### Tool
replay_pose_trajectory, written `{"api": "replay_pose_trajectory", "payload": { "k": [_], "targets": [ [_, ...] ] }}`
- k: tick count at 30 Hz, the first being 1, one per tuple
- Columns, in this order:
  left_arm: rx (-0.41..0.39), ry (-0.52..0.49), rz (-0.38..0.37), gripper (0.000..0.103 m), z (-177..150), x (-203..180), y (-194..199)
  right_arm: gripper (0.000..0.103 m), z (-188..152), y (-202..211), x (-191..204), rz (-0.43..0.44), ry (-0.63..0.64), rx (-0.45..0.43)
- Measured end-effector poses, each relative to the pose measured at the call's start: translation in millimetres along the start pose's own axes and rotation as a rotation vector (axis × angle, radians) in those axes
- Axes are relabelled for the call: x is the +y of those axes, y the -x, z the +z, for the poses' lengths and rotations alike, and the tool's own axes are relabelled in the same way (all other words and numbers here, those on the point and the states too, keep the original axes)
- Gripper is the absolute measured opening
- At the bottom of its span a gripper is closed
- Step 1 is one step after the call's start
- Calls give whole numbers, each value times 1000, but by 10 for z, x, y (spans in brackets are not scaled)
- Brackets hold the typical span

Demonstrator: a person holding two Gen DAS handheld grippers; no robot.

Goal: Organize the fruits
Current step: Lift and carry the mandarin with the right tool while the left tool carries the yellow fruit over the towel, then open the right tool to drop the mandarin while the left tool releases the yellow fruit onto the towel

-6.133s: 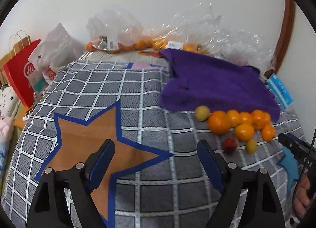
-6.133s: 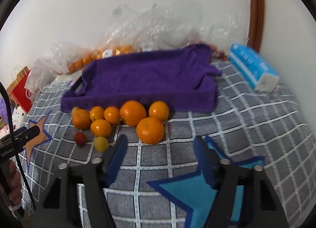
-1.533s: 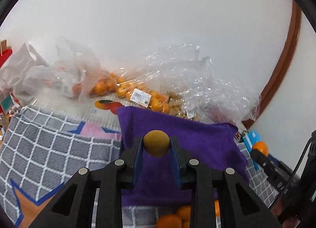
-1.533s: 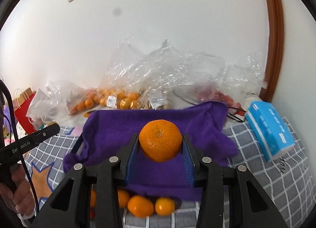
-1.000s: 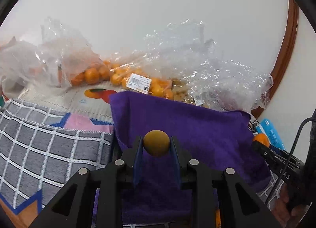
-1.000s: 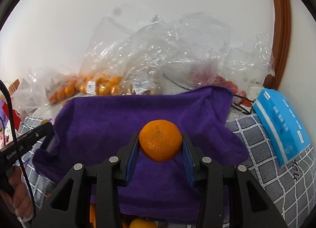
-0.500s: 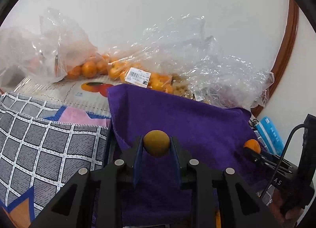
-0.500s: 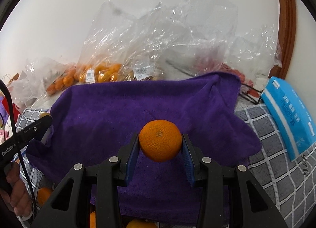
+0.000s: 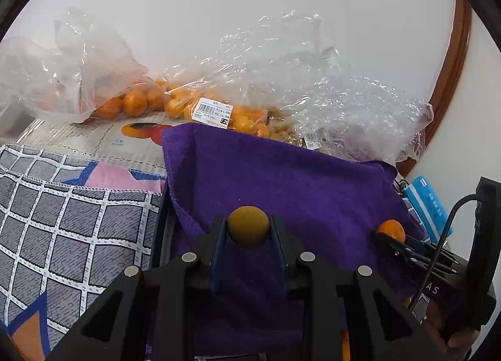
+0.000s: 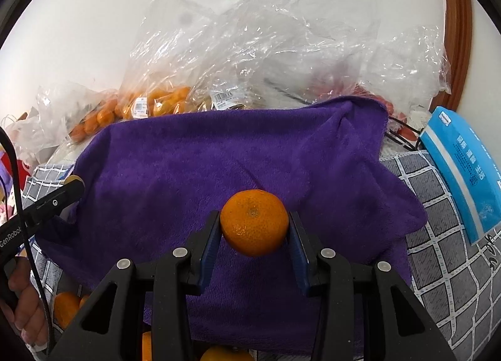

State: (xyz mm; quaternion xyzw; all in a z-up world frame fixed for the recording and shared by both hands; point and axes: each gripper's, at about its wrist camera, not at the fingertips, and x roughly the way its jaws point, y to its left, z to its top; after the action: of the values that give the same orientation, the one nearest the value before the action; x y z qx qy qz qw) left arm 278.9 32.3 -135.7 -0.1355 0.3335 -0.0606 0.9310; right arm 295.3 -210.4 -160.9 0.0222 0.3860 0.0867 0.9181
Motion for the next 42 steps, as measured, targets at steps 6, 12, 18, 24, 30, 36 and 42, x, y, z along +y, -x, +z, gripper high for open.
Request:
{"api": "replay_pose_trajectory", "payload": {
  "k": [6,12,18,24,30,36,42],
  "targets": [
    [17,-12,-5,26,-12,-21,-22,42,-11,-34,2,-9,0,14],
    [26,-21,-7,26,-21,-37,-35,46,-19,-5,19,-25,8,-4],
    [39,-34,-7,26,-27,-56,-49,57,1,84,-24,-14,-10,-44],
    [52,-43,-4,27,-26,-73,-62,61,12,155,-34,-15,-29,-77],
    [57,-47,-2,27,-28,-81,-65,61,-5,181,-11,-30,-26,-98],
    [62,-46,-5,27,-31,-91,-67,61,0,267,-20,-51,-27,-129],
    [60,-33,-31,30,-22,-81,-55,61,5,283,-19,-57,-24,-120]
  ]
}}
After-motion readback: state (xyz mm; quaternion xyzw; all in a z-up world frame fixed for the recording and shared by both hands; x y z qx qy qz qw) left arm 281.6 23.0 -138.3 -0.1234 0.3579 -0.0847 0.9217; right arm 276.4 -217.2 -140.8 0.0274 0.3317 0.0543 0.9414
